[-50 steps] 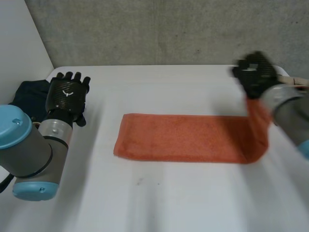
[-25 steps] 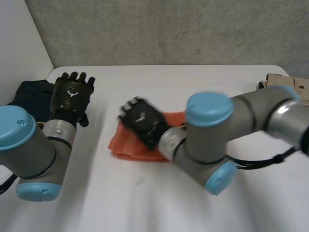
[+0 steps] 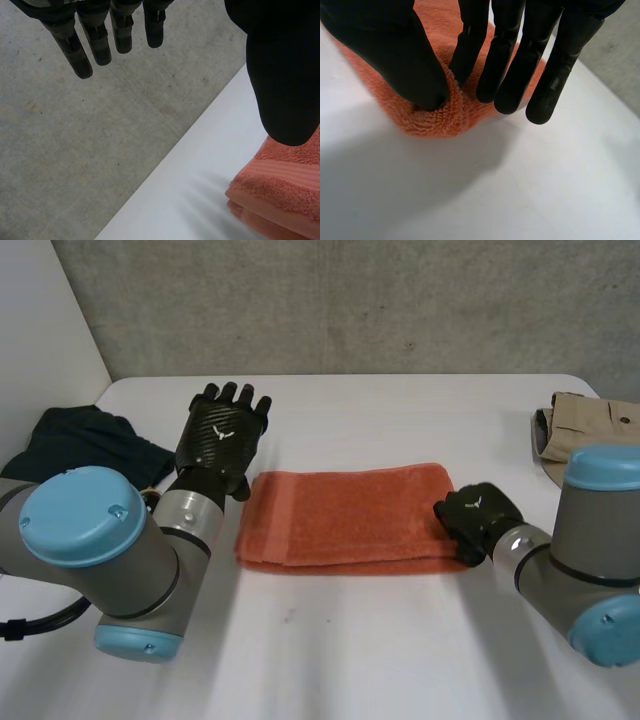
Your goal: Fold the laundry.
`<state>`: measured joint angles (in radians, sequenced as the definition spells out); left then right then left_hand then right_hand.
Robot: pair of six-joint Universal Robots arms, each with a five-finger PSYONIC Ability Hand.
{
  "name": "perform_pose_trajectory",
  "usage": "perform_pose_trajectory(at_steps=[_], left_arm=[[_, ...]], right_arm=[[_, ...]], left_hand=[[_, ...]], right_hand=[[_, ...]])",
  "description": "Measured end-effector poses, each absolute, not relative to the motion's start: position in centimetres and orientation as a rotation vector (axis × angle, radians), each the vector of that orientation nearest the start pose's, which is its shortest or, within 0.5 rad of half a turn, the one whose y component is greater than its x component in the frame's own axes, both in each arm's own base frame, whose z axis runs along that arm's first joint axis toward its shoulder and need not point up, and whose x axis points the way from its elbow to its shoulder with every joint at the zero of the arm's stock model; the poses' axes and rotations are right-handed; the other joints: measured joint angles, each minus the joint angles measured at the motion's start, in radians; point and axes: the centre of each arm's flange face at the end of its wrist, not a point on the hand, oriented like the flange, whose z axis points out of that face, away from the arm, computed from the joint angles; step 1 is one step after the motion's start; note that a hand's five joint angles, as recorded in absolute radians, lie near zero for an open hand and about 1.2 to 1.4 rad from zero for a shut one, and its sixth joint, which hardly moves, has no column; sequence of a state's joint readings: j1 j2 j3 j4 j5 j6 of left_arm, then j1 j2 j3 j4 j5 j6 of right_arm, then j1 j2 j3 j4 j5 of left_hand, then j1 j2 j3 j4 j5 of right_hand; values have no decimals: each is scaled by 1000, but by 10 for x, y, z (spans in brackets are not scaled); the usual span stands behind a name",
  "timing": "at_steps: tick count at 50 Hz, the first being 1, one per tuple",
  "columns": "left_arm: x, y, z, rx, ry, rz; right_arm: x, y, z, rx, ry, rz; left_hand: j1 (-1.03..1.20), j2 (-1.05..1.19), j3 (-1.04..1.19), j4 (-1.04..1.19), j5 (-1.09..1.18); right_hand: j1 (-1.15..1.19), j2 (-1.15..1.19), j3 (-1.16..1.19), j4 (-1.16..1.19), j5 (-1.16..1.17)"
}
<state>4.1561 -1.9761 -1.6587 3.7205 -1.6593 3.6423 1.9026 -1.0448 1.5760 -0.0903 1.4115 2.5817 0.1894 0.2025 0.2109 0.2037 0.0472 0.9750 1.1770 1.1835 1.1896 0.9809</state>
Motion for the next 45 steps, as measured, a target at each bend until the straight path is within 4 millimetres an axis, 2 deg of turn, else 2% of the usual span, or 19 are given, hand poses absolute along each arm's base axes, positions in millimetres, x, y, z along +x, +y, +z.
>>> perform_pose_trajectory(at_steps=[2, 5, 10, 12, 16, 17, 21, 23, 35, 36, 37, 38, 39, 40, 45], left_arm=[[-306, -260, 198, 975, 1873, -2299], [-302, -259, 202, 964, 1871, -2297], [-291, -262, 212, 927, 1870, -2286], [-286, -264, 214, 913, 1873, -2278], [-277, -267, 219, 878, 1883, -2266], [-277, -267, 219, 878, 1883, -2266], [-265, -273, 220, 812, 1920, -2258], [-261, -275, 219, 783, 1941, -2258], [-252, -281, 214, 718, 2014, -2243], [-251, -281, 213, 718, 2017, -2240], [-251, -281, 213, 718, 2018, -2238], [-251, -281, 213, 719, 2019, -2237], [-251, -280, 213, 720, 2021, -2235], [-251, -280, 211, 723, 2024, -2231], [-251, -278, 208, 731, 2034, -2221]], right_arm=[[253, -288, 141, -1262, 2313, -1707], [265, -297, 160, -1284, 2252, -1822], [298, -290, 188, -1333, 2088, -1936], [321, -277, 196, -1374, 1982, -1952], [357, -248, 199, -1457, 1795, -1914], [357, -248, 199, -1457, 1795, -1914], [390, -218, 187, -1534, 1602, -1798], [397, -214, 182, -1533, 1572, -1757], [407, -225, 189, -1396, 1607, -1721], [408, -227, 188, -1372, 1635, -1719], [408, -228, 187, -1356, 1656, -1718], [408, -229, 186, -1343, 1675, -1719], [407, -231, 185, -1327, 1700, -1720], [404, -235, 185, -1282, 1770, -1731], [389, -243, 189, -1181, 1924, -1771]], left_hand=[[0, 0, 0, 0, 0], [0, 0, 0, 0, 0], [0, 0, 0, 0, 0], [0, 0, 0, 0, 0], [0, 0, 0, 0, 0], [0, 0, 0, 0, 0], [0, 0, 0, 0, 0], [0, 0, 0, 0, 0], [0, 0, 0, 0, 0], [0, 0, 0, 0, 0], [0, 0, 0, 0, 0], [0, 0, 0, 0, 0], [0, 0, 0, 0, 0], [0, 0, 0, 0, 0], [0, 0, 0, 0, 0]], right_hand=[[1, 0, 0, 0, 0], [1, 0, 0, 0, 0], [5, 0, 0, 3, 10], [5, 0, 0, 3, 11], [5, 0, 0, 3, 11], [5, 0, 0, 3, 11], [27, 0, 0, 3, 16], [27, 0, 0, 3, 18], [22, -7, -7, 1, 17], [-300, -336, -334, -334, -295], [-300, -336, -334, -334, -295], [-479, -524, -519, -518, -475], [-479, -524, -519, -518, -475], [-694, -845, -846, -849, -813], [-704, -867, -885, -887, -857]])
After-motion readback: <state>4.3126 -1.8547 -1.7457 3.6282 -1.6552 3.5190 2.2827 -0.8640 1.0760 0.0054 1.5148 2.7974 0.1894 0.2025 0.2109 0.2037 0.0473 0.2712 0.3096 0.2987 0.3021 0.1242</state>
